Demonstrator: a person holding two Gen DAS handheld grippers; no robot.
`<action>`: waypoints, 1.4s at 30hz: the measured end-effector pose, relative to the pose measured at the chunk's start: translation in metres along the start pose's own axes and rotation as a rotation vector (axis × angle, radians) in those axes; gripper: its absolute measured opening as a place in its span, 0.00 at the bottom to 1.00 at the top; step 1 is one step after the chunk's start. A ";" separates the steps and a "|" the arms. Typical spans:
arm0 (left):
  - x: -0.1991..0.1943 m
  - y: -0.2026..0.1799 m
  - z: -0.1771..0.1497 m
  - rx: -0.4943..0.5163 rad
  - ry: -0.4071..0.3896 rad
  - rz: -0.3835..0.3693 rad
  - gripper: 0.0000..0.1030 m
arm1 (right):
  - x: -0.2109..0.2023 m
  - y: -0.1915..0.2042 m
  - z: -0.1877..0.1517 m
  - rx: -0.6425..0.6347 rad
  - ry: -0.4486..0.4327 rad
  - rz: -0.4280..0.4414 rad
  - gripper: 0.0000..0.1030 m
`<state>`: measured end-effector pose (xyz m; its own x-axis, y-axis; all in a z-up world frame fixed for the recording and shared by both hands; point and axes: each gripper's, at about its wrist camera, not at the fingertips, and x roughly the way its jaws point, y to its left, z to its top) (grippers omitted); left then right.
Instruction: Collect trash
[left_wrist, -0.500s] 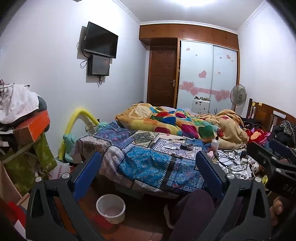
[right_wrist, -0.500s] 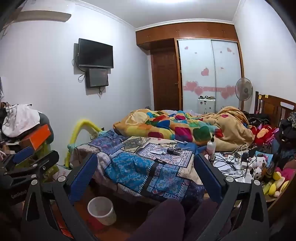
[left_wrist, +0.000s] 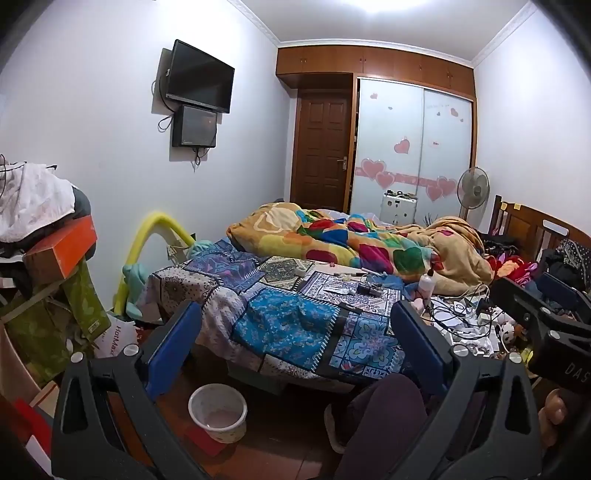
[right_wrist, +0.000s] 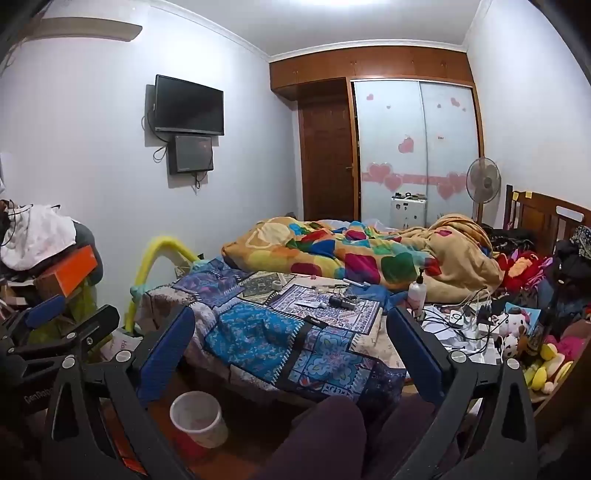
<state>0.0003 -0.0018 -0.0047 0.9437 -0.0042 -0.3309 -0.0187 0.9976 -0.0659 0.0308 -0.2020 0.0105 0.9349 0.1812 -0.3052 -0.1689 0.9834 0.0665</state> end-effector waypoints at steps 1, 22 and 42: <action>0.000 0.000 0.000 0.001 0.000 0.000 1.00 | 0.000 -0.001 0.000 -0.001 -0.001 0.000 1.00; -0.002 0.002 -0.001 -0.018 -0.002 -0.008 1.00 | -0.002 0.005 0.005 -0.025 -0.021 -0.021 1.00; -0.004 0.004 0.000 -0.015 -0.010 -0.012 1.00 | -0.006 0.003 0.007 -0.032 -0.027 -0.027 1.00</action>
<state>-0.0032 0.0019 -0.0037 0.9471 -0.0150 -0.3206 -0.0126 0.9964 -0.0839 0.0273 -0.2005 0.0193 0.9473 0.1549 -0.2806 -0.1532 0.9878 0.0279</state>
